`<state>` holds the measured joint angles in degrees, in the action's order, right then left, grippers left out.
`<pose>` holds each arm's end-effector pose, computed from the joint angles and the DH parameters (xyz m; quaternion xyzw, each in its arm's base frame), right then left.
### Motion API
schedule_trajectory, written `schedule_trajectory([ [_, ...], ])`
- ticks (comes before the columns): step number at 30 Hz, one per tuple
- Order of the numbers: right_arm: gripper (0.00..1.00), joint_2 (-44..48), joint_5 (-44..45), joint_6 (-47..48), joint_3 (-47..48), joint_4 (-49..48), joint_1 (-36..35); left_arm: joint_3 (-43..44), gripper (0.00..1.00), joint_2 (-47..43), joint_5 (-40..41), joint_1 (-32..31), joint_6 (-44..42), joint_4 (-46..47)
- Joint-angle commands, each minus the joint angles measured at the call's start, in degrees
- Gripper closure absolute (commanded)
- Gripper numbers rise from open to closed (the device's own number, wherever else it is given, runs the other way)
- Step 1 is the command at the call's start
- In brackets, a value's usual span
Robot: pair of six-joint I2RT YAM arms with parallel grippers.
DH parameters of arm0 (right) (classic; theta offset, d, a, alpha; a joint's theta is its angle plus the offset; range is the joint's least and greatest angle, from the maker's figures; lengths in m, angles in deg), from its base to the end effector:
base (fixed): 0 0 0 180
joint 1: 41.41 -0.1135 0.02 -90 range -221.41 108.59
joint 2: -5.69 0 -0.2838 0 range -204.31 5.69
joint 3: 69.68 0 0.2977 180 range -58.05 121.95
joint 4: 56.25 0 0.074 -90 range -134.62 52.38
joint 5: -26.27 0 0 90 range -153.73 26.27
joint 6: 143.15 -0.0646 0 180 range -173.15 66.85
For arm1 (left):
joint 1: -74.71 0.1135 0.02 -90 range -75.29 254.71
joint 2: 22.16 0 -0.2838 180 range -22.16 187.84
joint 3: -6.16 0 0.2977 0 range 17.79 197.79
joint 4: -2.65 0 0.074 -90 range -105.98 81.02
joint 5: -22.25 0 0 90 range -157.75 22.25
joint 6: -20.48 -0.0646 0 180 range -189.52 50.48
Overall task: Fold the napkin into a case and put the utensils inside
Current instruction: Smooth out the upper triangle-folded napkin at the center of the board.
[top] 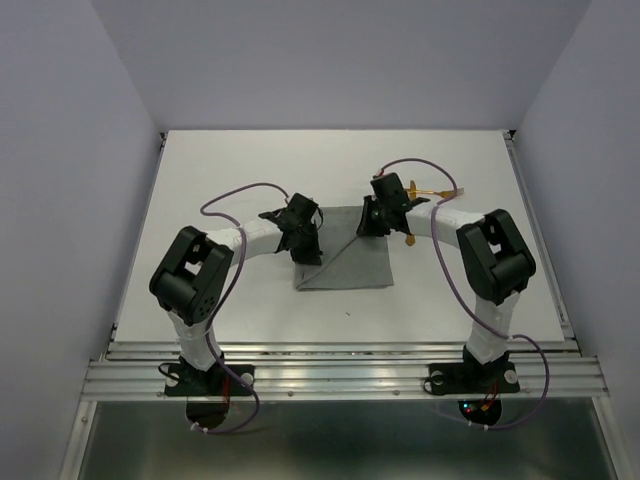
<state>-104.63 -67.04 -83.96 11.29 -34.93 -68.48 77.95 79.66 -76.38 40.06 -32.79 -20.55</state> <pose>0.4131 0.2153 0.1266 0.0210 0.9411 0.1866 0.2812 0.3387 -0.2459 0.1319 0.0066 0.9465 -0.2415 0.2138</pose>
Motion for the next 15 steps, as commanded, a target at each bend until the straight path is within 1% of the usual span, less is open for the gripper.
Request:
schedule_trajectory([
  [1,0.77,5.4,1.2,0.8,-0.3,0.5,0.1,5.0,1.00,-0.7,-2.2,-0.1,-1.7,0.5],
  [3,0.77,6.8,1.7,0.4,0.4,0.5,0.1,7.2,1.00,-0.7,-2.5,-0.1,-1.8,-0.1],
  [6,0.75,6.2,3.0,0.5,2.9,1.0,0.1,10.5,1.00,-0.1,-3.2,-0.1,-1.6,-0.2],
  [10,0.75,3.2,1.2,0.6,5.7,1.7,1.9,14.4,1.00,1.8,-3.5,-0.1,-1.0,-0.3],
  [15,0.76,-2.0,2.2,1.0,11.0,3.7,3.8,17.6,1.00,7.0,-6.3,-0.1,0.2,1.6],
])
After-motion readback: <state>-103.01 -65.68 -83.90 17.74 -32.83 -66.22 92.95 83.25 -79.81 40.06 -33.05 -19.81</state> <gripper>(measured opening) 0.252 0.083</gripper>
